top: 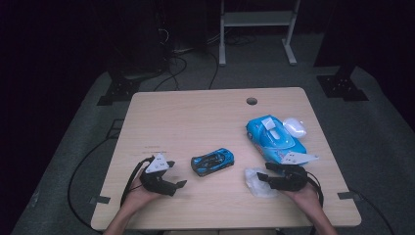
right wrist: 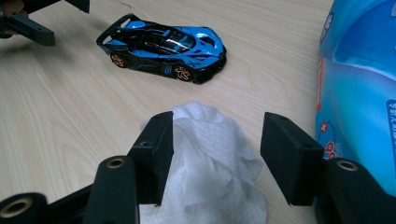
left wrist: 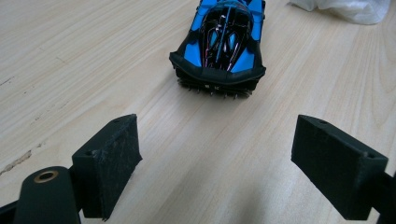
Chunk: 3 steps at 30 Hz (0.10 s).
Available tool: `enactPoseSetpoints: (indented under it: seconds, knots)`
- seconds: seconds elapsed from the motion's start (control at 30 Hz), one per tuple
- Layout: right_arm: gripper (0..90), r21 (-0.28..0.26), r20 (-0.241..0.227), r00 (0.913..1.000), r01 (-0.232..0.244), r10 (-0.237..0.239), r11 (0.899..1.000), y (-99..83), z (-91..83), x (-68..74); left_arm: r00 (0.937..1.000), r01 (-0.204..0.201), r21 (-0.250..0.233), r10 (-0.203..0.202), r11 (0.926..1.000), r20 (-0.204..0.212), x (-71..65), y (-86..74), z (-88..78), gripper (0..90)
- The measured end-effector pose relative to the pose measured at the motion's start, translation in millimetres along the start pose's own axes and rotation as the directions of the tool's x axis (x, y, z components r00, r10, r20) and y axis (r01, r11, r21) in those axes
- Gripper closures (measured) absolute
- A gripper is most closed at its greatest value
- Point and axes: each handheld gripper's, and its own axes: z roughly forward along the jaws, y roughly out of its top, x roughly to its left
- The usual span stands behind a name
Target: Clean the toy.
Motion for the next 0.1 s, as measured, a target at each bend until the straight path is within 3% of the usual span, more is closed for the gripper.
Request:
enactPoseSetpoints:
  seconds: [0.1]
  knots:
    - [43.0,-0.003,0.0,1.0,0.001,-0.001,1.0,-0.5,0.3,-0.3,1.0,-0.001,-0.011,0.001,0.9999,-0.001,-0.4,-1.1,-1.4,14.8]
